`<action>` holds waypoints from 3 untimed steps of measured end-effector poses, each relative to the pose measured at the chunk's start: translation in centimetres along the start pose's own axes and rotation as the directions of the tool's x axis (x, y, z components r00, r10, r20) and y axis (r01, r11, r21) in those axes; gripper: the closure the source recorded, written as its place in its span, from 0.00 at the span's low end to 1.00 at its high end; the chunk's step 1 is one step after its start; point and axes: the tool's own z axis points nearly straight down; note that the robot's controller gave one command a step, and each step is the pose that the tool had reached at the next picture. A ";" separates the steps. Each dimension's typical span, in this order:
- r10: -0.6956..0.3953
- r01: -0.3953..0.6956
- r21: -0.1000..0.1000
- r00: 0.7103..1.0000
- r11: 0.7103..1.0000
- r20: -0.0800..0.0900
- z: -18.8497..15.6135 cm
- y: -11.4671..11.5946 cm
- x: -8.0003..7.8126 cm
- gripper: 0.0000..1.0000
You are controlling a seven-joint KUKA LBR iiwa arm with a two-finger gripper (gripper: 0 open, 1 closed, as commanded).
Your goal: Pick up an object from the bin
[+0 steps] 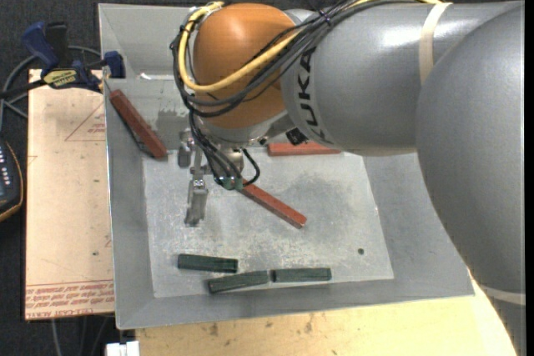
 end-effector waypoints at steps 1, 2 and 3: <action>-0.125 0.125 0.004 0.992 0.992 -0.003 10.9 -8.5 3.9 0.00; -0.038 0.038 -0.001 0.999 0.999 0.011 12.9 -5.0 8.2 0.00; -0.034 0.034 -0.002 0.999 0.999 0.010 12.6 -5.1 8.0 1.00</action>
Offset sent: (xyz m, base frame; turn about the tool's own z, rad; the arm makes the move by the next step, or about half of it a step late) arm -0.0375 -0.0819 -0.1042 -0.1299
